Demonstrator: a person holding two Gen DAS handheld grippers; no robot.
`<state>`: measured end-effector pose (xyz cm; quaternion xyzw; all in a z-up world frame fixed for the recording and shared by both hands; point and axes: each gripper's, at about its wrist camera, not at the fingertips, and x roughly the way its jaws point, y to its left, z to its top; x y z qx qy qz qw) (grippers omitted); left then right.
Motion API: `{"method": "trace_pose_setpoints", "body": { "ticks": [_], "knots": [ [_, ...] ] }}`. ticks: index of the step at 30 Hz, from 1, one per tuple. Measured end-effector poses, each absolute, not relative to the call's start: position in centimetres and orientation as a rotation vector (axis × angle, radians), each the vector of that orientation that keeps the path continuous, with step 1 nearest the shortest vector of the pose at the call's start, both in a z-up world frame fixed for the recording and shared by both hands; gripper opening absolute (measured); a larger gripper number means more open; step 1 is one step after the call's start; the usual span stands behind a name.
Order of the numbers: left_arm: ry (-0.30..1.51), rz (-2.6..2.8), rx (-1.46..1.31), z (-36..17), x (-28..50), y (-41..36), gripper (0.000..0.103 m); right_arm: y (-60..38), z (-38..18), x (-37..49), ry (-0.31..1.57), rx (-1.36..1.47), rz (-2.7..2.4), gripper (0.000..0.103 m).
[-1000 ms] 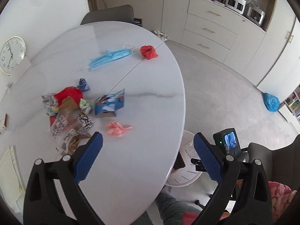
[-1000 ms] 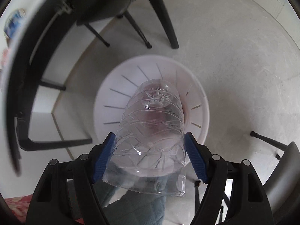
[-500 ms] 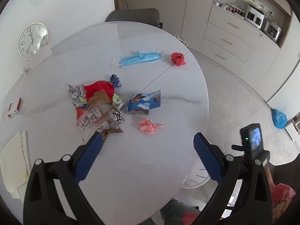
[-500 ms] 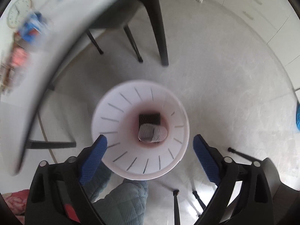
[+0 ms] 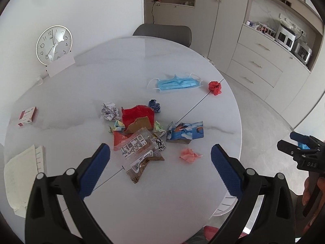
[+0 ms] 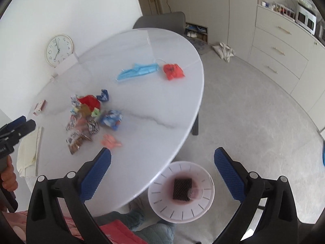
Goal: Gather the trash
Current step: 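Reach the right tool to the blue face mask and grasp it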
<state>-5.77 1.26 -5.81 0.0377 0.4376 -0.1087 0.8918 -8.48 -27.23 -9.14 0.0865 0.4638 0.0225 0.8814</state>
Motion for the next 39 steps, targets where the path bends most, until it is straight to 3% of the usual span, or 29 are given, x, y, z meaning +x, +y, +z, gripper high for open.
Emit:
{"method": "trace_pose_setpoints", "body": {
  "ticks": [10, 17, 23, 29, 34, 36, 39],
  "knots": [
    [0.948, -0.283, 0.072, -7.7, -1.2, 2.0, 0.095, -23.7, -8.8, -1.4, 1.004, 0.137, 0.156, 0.101],
    [0.98, -0.3, 0.081, -9.5, 2.5, 2.2, 0.095, -20.2, -10.9, 10.3, 1.067, -0.089, 0.348, 0.101],
    [1.02, -0.279, 0.054, -11.0, 4.6, 2.4, 0.095, -18.6, -15.3, 21.4, 1.145, -0.078, 0.356, 0.1],
    [1.037, -0.26, 0.055, -12.2, 5.5, 2.3, 0.095, -16.3, -20.4, 27.6, 1.212, -0.128, 0.34, 0.083],
    [1.042, -0.242, 0.036, -12.5, 6.0, 2.7, 0.095, -14.7, -22.0, 28.1, 1.229, -0.215, 0.36, 0.058],
    [1.042, -0.242, 0.035, -12.6, 6.1, 2.7, 0.095, -14.4, -21.9, 27.6, 1.217, -0.242, 0.368, 0.042],
    [1.041, -0.251, 0.045, -12.7, 6.2, 2.4, 0.095, -14.7, -21.7, 27.4, 1.22, -0.214, 0.391, 0.027]
  ]
}}
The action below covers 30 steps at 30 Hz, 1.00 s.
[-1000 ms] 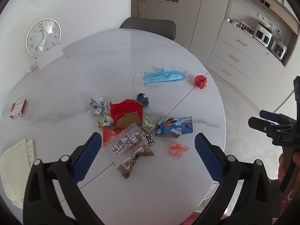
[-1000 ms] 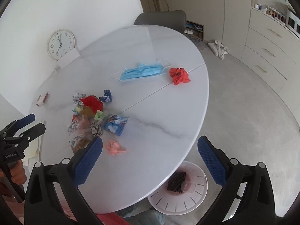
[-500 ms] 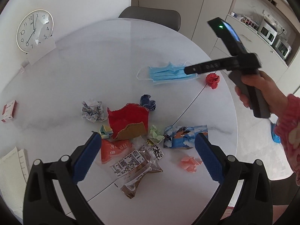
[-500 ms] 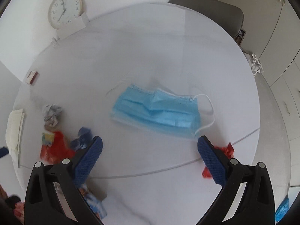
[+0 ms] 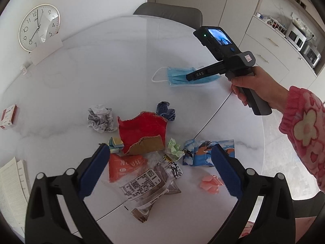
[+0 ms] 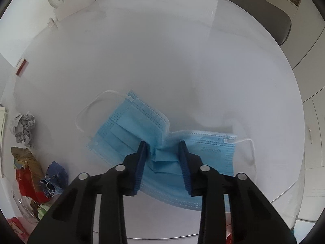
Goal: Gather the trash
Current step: 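Reach the right tool to the blue face mask and grasp it, then lift the face mask with the right tool while the left tool grasps the blue printed carton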
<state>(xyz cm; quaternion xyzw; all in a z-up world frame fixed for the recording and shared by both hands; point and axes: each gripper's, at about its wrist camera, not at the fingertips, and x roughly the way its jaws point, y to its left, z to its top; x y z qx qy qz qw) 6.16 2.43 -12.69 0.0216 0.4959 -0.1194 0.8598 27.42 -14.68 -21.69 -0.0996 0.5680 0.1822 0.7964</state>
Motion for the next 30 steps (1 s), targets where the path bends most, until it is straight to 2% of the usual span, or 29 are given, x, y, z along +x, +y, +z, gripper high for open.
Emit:
{"method": "trace_pose_setpoints", "body": {
  "ticks": [6, 17, 24, 30],
  "knots": [
    [1.022, -0.313, 0.121, -12.5, 5.8, 1.0, 0.095, -16.2, -21.0, 27.6, 1.219, -0.106, 0.421, 0.016],
    [0.985, -0.47, 0.242, -12.7, 5.9, -1.9, 0.095, -21.1, -14.2, 23.9, 1.101, 0.088, 0.457, 0.016],
    [0.946, -0.722, 0.476, -14.7, 5.9, -6.9, 0.095, -25.5, -9.0, 17.5, 1.011, 0.19, 0.394, 0.016],
    [0.903, -0.917, 0.71, -17.8, 5.7, -10.8, 0.095, -29.1, -8.1, 10.3, 1.015, 0.259, 0.29, 0.016]
  ]
}}
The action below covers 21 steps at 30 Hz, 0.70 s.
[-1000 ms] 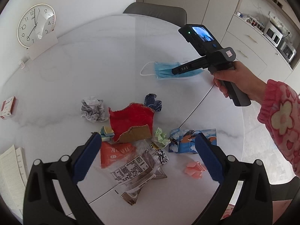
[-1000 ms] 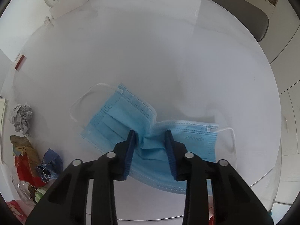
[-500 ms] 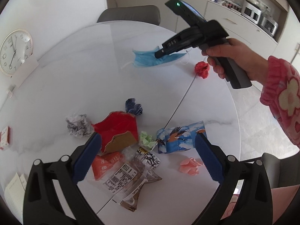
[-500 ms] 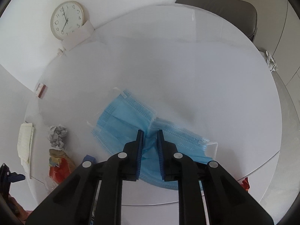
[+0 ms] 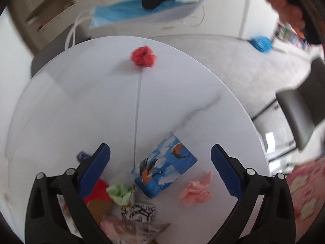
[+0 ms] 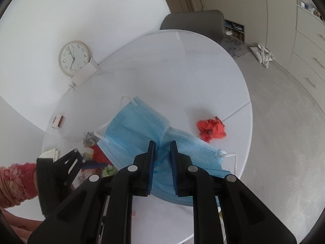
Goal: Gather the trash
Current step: 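Lift the face mask with the right tool while the left tool grasps the blue printed carton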
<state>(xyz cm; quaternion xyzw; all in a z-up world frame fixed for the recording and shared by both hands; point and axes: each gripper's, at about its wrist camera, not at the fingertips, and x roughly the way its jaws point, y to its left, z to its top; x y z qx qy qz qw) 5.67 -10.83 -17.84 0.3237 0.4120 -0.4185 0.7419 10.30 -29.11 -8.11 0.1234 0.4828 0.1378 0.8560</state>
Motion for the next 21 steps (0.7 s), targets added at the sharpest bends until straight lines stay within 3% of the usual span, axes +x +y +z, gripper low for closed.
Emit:
{"method": "trace_pose_setpoints", "body": {
  "ticks": [7, 8, 10, 11, 12, 21],
  "knots": [
    [0.872, -1.154, 0.995, -20.8, 5.5, -12.1, 0.094, -31.7, -9.2, 3.2, 1.047, 0.36, 0.148, 0.016],
    [0.883, -1.175, 1.007, -21.2, 5.7, -12.3, 0.09, -32.0, -9.4, 2.2, 1.05, 0.376, 0.127, 0.016],
    [0.924, -1.206, 1.008, -21.9, 6.3, -12.6, 0.071, -32.4, -9.9, 0.3, 1.05, 0.414, 0.09, 0.016],
    [0.952, -1.213, 0.996, -22.2, 6.7, -12.8, 0.057, -32.6, -10.1, -0.6, 1.05, 0.432, 0.076, 0.016],
    [0.971, -1.215, 0.982, -22.4, 7.2, -13.0, 0.053, -32.7, -10.3, -1.4, 1.049, 0.448, 0.064, 0.016],
    [0.955, -1.152, 0.805, -19.5, 8.1, -12.4, 0.048, -34.1, -12.5, -8.9, 1.05, 0.573, -0.052, 0.016]
  ]
}}
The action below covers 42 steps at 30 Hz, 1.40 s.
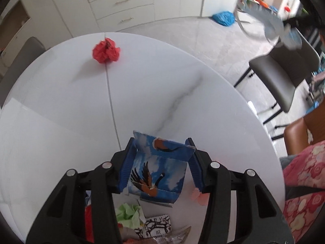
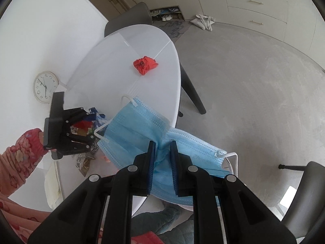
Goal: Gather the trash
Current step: 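Lift the face mask with the right tool while the left tool grasps the blue printed carton, then drop the face mask into the white bin by opening the right tool, then carry the blue carton over the white bin and open the left tool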
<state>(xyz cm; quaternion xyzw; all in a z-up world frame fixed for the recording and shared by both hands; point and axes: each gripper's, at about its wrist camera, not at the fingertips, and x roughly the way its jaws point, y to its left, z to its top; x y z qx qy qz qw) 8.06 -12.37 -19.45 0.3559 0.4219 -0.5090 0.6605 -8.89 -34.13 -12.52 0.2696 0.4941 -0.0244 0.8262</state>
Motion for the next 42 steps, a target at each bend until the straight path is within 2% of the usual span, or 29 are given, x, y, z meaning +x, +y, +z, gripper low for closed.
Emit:
{"method": "trace_pose_setpoints", "body": {
  "ticks": [6, 14, 16, 19, 21, 22, 24, 29, 36, 42],
  "knots": [
    [0.927, -1.033, 0.539, -13.8, 6.8, -10.2, 0.048, -35.2, -17.6, -12.3, 1.129, 0.626, -0.135, 0.016],
    [0.908, -0.846, 0.263, -9.1, 1.6, -8.4, 0.048, -34.2, -29.9, -12.0, 1.31, 0.673, -0.121, 0.016],
    [0.913, -0.821, 0.243, -8.6, -0.1, -8.5, 0.048, -33.6, -32.9, -11.4, 1.359, 0.666, -0.106, 0.019],
    [0.907, -0.804, 0.244, -8.2, -2.4, -9.3, 0.048, -32.8, -35.7, -10.8, 1.404, 0.642, -0.088, 0.032],
    [0.913, -0.799, 0.245, -8.2, -3.6, -9.7, 0.048, -32.5, -36.6, -10.6, 1.42, 0.63, -0.066, 0.057],
    [0.919, -0.797, 0.244, -8.4, -4.0, -10.1, 0.048, -32.3, -36.9, -10.5, 1.426, 0.623, -0.056, 0.063],
    [0.93, -0.795, 0.252, -8.9, -4.8, -11.1, 0.048, -32.4, -36.8, -10.6, 1.428, 0.608, -0.04, 0.07],
    [0.947, -0.808, 0.292, -9.7, -6.9, -13.4, 0.048, -34.1, -33.5, -11.9, 1.381, 0.611, -0.038, 0.077],
    [0.987, -0.871, 0.408, -12.7, -10.7, -19.5, 0.049, -38.2, -23.2, -15.4, 1.191, 0.575, -0.131, 0.093],
    [1.091, -0.888, 0.453, -17.2, -11.7, -23.2, 0.049, -40.9, -17.3, -17.6, 1.091, 0.557, -0.17, 0.094]
  ]
}}
